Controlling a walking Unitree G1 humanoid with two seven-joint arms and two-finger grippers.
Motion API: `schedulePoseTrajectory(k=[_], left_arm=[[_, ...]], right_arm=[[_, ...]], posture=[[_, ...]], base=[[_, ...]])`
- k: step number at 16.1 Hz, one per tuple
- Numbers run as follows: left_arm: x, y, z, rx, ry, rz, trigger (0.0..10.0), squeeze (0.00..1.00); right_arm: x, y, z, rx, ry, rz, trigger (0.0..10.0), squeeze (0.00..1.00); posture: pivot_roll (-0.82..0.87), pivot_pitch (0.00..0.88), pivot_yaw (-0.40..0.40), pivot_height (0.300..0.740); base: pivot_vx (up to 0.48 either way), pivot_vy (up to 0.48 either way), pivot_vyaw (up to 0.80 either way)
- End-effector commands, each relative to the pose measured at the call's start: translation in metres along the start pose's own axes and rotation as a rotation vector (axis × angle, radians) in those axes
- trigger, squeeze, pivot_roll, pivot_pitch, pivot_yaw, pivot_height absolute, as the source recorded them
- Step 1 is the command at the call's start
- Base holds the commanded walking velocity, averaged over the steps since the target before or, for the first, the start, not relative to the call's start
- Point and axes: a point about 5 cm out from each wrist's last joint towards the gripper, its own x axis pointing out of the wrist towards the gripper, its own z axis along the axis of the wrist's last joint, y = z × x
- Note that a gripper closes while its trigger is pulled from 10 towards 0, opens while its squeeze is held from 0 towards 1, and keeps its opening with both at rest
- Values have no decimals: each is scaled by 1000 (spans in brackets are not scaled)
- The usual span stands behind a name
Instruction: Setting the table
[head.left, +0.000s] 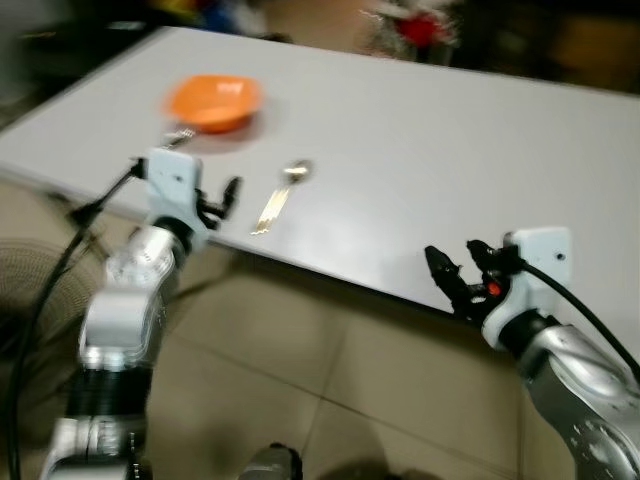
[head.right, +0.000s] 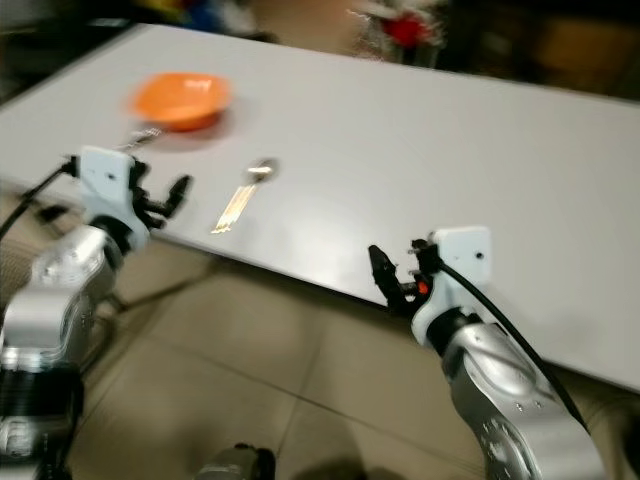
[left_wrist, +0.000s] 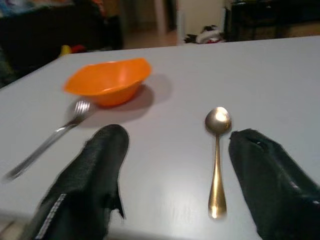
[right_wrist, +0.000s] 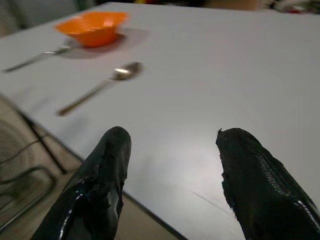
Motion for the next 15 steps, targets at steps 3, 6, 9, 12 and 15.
schedulePoseTrajectory(k=[3,6,9,12,15], left_arm=[[-31,-28,-15,37,94,-35,10000,831],[-46,-41,-25,-33,159,2,10000,0],[-40,-50,-16,4,108,13,10000,0],[-38,-51,-19,-3,136,7,10000,0],[-35,-49,-20,-9,143,24,10000,0]], right_arm=[[7,0,0,0,-4,-7,10000,0],[10,6,-10,34,16,-9,10000,0],[8,3,-19,95,41,-27,10000,0],[7,2,-28,107,62,-84,10000,0],[10,1,-28,94,58,-105,10000,0]], posture=[[4,0,65,740],[-12,0,107,740],[-17,0,112,740],[-14,0,109,740],[-4,0,106,740]], base=[[0,0,800],[0,0,800],[0,0,533],[0,0,0],[0,0,0]])
